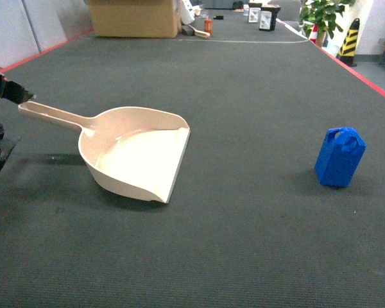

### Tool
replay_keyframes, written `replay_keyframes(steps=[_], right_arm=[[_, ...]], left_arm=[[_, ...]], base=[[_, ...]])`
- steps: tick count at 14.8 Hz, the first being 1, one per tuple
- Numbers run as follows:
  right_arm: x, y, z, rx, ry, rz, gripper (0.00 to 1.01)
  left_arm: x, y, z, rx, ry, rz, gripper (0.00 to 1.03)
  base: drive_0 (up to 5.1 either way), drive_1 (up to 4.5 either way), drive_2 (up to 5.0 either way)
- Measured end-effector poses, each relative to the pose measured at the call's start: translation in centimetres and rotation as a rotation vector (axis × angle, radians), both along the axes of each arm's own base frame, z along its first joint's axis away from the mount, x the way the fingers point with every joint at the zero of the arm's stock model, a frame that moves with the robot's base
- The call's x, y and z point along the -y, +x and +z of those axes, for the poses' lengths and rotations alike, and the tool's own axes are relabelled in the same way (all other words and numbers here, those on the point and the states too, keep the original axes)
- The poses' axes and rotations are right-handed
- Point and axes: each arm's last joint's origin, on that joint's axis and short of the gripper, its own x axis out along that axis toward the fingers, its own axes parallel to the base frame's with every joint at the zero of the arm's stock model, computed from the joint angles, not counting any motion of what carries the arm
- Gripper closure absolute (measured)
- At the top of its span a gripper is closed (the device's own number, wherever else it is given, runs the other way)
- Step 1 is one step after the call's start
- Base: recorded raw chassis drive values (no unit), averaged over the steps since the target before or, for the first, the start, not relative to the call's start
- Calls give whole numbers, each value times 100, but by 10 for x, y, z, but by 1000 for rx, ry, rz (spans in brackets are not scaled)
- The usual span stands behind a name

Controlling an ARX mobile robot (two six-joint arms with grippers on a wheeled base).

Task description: Place part in tray to right shelf

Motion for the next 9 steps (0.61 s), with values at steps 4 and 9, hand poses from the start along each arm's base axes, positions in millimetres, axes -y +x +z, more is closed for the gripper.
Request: replay_keyframes(steps=[4, 9], right_arm=[[0, 0, 0, 0, 0, 0, 3], [0, 0, 0, 0, 0, 0, 3]], left_arm=[[3, 15, 2, 21, -10, -25, 5], [23, 50, -8, 22, -43, -75, 5]], base=[[0, 0, 0], [0, 0, 0]])
